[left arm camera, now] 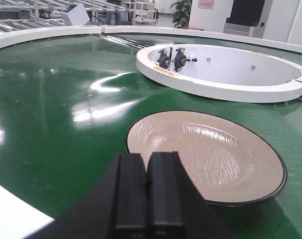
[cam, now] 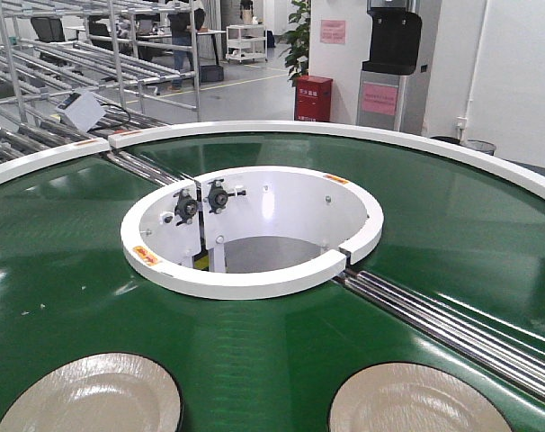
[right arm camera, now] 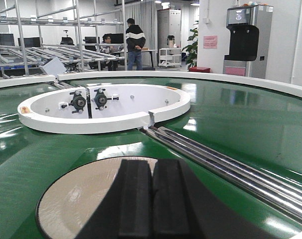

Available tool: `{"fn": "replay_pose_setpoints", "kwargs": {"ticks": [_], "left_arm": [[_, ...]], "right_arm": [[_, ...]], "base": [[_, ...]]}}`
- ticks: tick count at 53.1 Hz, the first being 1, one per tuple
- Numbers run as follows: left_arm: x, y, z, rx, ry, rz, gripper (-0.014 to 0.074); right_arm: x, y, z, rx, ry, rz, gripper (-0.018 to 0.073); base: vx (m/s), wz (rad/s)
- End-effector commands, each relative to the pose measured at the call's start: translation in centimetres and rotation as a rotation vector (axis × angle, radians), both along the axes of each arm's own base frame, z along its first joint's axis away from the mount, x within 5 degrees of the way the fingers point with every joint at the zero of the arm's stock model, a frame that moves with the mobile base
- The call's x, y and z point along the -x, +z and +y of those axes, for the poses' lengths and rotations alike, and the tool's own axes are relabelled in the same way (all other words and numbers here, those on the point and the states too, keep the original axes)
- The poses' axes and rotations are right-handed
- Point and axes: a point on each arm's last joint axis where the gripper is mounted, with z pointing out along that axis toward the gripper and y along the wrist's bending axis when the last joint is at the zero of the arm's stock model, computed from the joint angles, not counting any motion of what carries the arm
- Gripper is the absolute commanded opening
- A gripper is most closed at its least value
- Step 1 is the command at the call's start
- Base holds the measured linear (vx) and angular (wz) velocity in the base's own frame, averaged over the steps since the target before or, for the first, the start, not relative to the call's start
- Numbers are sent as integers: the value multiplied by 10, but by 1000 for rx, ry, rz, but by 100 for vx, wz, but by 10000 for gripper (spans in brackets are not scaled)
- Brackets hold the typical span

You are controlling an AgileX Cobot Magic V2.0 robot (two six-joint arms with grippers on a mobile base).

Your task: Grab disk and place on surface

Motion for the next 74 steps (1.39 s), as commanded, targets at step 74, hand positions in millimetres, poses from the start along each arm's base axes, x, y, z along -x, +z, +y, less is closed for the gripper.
{"fn": "replay_pose_setpoints", "kwargs": {"ticks": [74], "left_arm": [[33, 198, -2, -246, 44, -574, 1]], "right_arm": [[33, 179, -5, 79, -47, -474, -9]], "base": [[0, 0]]}}
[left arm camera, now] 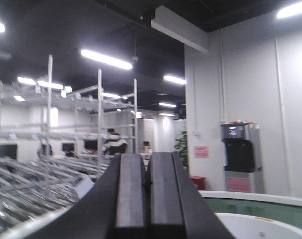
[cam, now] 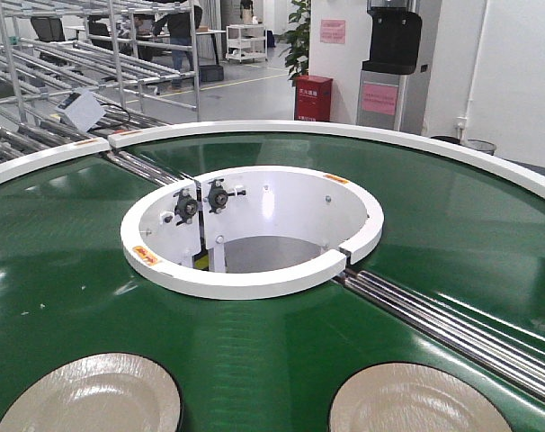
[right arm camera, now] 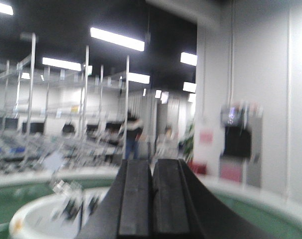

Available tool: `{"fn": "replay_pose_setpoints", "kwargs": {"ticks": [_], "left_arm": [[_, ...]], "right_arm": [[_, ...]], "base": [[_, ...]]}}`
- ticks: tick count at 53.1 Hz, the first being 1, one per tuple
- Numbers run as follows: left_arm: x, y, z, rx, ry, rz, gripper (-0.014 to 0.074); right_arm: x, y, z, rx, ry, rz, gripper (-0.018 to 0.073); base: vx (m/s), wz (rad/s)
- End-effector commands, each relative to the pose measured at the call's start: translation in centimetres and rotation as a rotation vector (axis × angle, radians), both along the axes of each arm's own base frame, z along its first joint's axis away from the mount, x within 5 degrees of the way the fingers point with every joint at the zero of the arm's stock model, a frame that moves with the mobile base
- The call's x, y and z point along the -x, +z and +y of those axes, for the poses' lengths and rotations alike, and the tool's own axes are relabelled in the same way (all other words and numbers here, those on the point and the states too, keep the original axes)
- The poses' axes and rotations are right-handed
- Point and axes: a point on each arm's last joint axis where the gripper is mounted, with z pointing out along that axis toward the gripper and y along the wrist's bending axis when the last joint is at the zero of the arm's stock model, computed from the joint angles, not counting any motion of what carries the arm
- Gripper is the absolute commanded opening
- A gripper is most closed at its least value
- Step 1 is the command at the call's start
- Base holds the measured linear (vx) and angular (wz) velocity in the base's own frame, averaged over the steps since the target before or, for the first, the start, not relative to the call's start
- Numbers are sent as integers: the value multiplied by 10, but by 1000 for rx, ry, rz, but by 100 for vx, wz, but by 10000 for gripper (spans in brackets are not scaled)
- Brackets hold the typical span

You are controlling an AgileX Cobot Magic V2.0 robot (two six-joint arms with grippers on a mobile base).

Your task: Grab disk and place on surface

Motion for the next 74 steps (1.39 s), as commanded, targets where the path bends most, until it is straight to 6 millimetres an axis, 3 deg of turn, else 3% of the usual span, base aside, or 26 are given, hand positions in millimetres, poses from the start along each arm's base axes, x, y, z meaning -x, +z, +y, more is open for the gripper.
{"fn": "replay_pose_setpoints", "kwargs": {"ticks": [1, 6, 12, 22, 31, 38, 45, 50, 61, 65, 74], "left_arm": [[-8, 49, 0, -94, 45, 6, 1], [-32, 82, 1, -136, 64, 52, 1], [-77, 101, 3, -138, 59, 141, 1], [-139, 90, 5, -136, 49, 291, 1], [-169, 78, 7, -136, 46, 328, 4], [-180, 72, 7, -136, 44, 354, 37], [-183, 68, 7, -135, 42, 378, 127], [-184, 67, 7, -135, 41, 396, 230], [-184, 64, 7, -135, 39, 421, 506], [-184, 64, 7, -135, 39, 422, 556], [-184, 58, 7, -26, 6, 484, 566]], "right_arm": [[2, 60, 0, 45, -34, -83, -9], [-23, 91, 3, 55, -31, -12, -9], [-64, 113, 10, 66, -28, 74, -9], [-125, 99, 19, 92, -22, 248, -9], [-161, 78, 25, 94, -14, 377, -6], [-172, 69, 26, 90, -10, 426, 25], [-173, 68, 27, 92, -11, 434, 125], [-173, 68, 27, 92, -11, 440, 246], [-173, 67, 27, 86, -9, 443, 635], [-173, 67, 27, 86, -9, 444, 712], [-173, 67, 27, 92, -10, 443, 720]], "base": [[0, 0], [0, 0], [0, 0], [0, 0], [0, 0], [0, 0], [0, 0], [0, 0], [0, 0], [0, 0], [0, 0]]}}
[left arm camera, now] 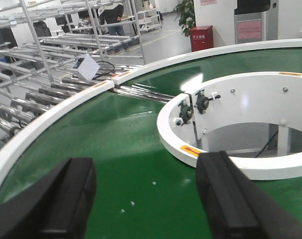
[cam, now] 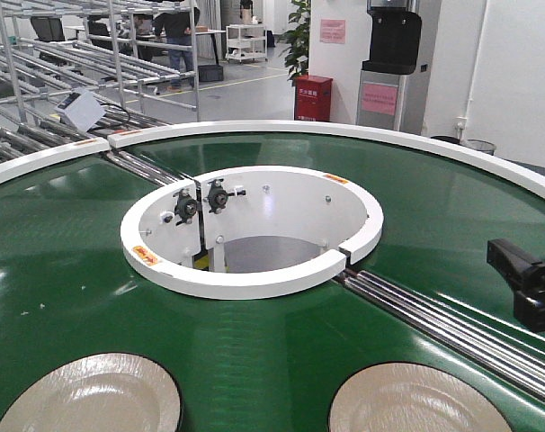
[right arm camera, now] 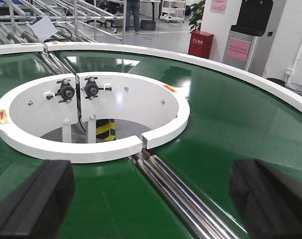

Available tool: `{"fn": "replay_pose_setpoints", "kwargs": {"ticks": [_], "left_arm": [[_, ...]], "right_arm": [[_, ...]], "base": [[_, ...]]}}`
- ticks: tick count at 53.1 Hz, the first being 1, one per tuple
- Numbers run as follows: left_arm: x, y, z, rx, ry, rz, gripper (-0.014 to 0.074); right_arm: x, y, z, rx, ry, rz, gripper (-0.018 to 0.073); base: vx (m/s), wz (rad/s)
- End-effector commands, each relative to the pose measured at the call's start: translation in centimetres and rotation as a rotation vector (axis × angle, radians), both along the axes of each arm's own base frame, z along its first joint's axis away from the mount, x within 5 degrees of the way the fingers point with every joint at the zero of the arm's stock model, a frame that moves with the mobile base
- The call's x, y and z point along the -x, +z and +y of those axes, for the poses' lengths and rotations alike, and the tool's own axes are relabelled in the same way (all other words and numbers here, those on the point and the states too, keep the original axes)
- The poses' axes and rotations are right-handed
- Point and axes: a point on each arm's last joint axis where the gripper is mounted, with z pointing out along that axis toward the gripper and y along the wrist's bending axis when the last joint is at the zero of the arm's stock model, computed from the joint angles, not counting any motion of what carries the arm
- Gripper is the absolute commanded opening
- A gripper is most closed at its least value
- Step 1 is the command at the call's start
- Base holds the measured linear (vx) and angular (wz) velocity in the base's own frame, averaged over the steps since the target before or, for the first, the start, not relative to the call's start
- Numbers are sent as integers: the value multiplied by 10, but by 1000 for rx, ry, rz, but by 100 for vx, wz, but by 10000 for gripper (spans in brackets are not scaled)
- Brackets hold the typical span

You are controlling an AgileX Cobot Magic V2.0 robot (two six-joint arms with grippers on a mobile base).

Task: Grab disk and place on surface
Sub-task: 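Lower both grippers and grasp the rims of the two cream plates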

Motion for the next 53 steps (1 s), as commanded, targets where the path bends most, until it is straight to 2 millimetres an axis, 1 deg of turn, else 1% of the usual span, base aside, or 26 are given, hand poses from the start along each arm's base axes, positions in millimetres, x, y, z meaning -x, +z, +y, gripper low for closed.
{"fn": "replay_pose_setpoints", "kwargs": {"ticks": [1, 6, 9, 13, 17, 23, 28, 33, 38, 45, 53], "left_arm": [[3, 15, -1, 84, -3, -60, 563], [-1, 3, -2, 105, -3, 50, 550], [-7, -8, -2, 105, -2, 134, 542], [-20, -23, 2, 111, 13, 229, 531], [-38, -46, 15, 186, 83, 345, 512], [-58, -75, 40, 267, 187, 520, 488], [-70, -92, 60, 274, 239, 630, 465], [-82, -107, 71, 338, 242, 700, 440], [-96, -123, 78, 394, 171, 773, 416], [-114, -137, 79, 471, 22, 827, 406], [-128, -149, 79, 460, -138, 908, 406]], "right_arm": [[3, 21, -1, -11, 0, -119, 717], [3, 21, -1, -11, 0, -119, 692], [3, 21, -1, -11, 0, -119, 670], [3, 21, -1, -11, 0, -119, 640], [3, 21, -1, -11, 0, -119, 606], [3, 21, -1, -11, 0, -118, 575], [3, 20, -1, -11, 0, -116, 571], [3, 20, -1, -10, 0, -109, 571], [3, 17, -1, -6, -1, -84, 571], [2, 14, -1, -2, -1, -54, 571], [3, 12, -1, 1, -2, -35, 571]], "base": [[0, 0], [0, 0], [0, 0], [0, 0], [0, 0], [0, 0], [0, 0], [0, 0], [0, 0], [0, 0], [0, 0]]}}
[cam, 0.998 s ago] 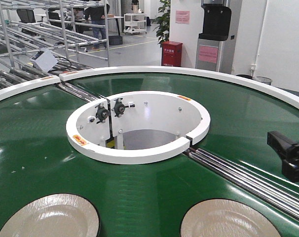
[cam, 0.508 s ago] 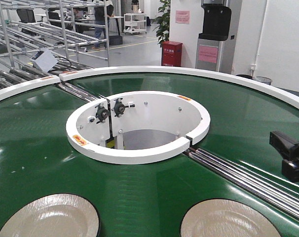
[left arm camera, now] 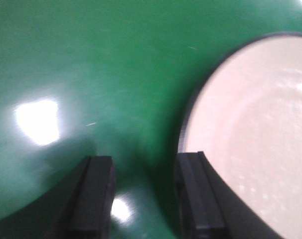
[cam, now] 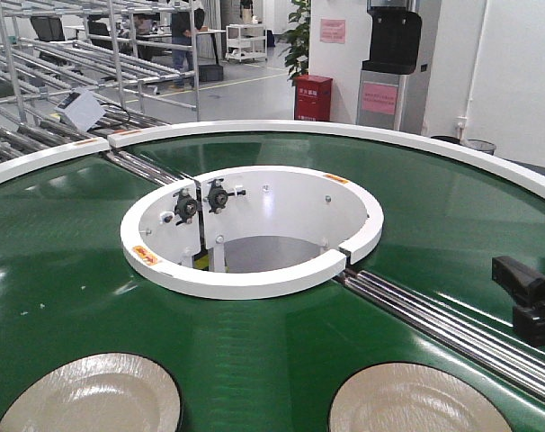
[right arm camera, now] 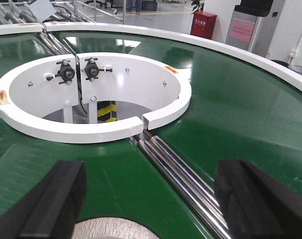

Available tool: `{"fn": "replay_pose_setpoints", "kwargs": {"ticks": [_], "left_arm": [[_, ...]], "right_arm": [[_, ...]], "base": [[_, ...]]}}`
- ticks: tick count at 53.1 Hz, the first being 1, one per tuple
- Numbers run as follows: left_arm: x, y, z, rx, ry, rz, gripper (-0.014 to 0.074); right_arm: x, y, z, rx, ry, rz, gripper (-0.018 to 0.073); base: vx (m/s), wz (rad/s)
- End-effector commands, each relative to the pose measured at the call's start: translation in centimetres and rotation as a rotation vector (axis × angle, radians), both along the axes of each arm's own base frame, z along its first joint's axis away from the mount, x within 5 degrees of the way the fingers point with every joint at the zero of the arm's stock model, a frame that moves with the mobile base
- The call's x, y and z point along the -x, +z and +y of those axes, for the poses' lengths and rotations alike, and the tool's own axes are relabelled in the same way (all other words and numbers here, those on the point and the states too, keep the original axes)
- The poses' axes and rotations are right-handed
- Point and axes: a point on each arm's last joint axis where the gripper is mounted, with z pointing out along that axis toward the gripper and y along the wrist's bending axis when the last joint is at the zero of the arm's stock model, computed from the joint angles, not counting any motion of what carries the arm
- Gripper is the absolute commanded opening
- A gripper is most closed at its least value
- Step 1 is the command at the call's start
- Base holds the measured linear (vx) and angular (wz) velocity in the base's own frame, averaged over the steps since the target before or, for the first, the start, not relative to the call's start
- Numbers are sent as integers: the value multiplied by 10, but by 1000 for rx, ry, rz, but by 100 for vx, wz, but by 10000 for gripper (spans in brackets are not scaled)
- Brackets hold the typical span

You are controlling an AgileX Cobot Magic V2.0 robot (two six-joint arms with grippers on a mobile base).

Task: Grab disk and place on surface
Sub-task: 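Lower both grippers and grasp the rims of the two cream plates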

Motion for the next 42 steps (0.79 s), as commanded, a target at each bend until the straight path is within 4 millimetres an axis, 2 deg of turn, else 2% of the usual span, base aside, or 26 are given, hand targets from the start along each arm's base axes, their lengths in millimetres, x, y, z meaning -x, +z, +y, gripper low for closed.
{"fn": "replay_pose_setpoints", "kwargs": {"ticks": [1, 10, 23, 42], "left_arm": [[-9, 17, -2, 41, -70, -57, 406], [-21, 1, -1, 91, -108, 5, 406], [-26, -18, -6, 159, -199, 52, 402], [-33, -54, -17, 383, -272, 110, 305]], "right_arm": [[2, 18, -1, -7, 0, -103, 571], [0, 15, 0, -2, 0, -80, 571], [-7, 9, 1, 4, 0, -47, 571], [-8, 8, 1, 28, 1, -46, 571]], "base": [[0, 0], [0, 0], [0, 0], [0, 0]]}}
